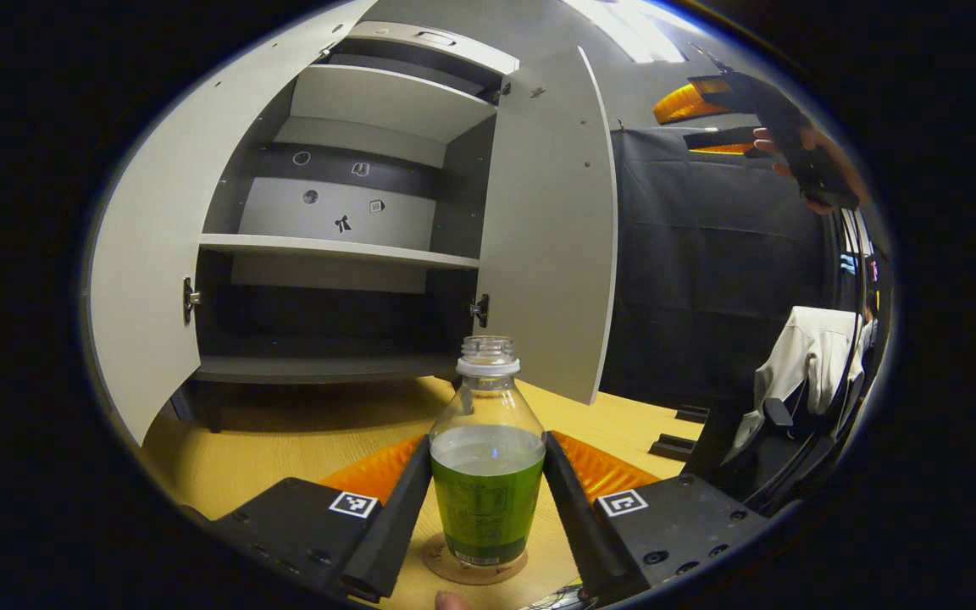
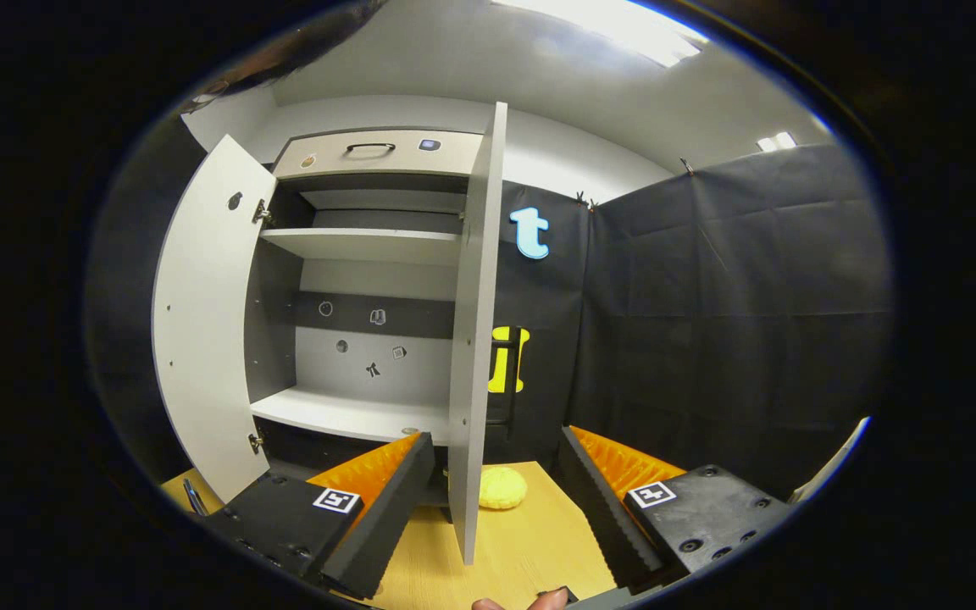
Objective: Grasp the bottle in the cabinet with the left hand and place it on the coaster, then close the right door with the right hand and the left door with the left hand.
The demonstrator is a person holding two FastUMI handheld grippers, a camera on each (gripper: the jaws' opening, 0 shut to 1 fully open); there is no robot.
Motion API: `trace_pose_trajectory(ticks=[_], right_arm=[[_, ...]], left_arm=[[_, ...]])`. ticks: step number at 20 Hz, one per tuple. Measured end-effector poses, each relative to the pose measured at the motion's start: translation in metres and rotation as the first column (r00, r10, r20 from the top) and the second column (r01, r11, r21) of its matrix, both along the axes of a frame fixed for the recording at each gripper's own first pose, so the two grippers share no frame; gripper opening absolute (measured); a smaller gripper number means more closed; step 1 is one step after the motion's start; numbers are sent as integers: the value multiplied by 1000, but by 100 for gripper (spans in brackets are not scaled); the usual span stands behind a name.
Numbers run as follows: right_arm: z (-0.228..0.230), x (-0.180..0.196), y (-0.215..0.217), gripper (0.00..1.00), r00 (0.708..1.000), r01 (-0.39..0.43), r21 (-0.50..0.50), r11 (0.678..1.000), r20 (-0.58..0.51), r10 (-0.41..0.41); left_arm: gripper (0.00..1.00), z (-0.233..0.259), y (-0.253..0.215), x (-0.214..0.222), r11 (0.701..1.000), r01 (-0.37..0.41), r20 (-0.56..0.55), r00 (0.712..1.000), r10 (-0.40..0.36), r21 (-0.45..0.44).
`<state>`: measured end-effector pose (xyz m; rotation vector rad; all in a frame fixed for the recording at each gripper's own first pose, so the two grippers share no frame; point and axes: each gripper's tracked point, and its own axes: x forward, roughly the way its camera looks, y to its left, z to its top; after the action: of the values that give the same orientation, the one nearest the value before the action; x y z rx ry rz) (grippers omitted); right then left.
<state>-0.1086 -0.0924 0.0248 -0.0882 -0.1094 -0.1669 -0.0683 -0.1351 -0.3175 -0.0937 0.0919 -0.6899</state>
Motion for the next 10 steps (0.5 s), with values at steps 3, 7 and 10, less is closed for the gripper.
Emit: trace_pose_trajectory(ticks=[3,7,10], right_arm=[[-4,3,8,98,1000,0,-10,1000,-17,0],[-6,5,10,98,999,16,-16,1000,-34,-17],[-9,5,8,98,999,27,-11,1000,-43,-27]], left_arm=[[79,-8,-3,1,1000,28,5,1000,-28,-1],[80,-15,0,5,999,37,17,999,-37,15],[81,-21,0,7,998,56,-8,998,-56,22]])
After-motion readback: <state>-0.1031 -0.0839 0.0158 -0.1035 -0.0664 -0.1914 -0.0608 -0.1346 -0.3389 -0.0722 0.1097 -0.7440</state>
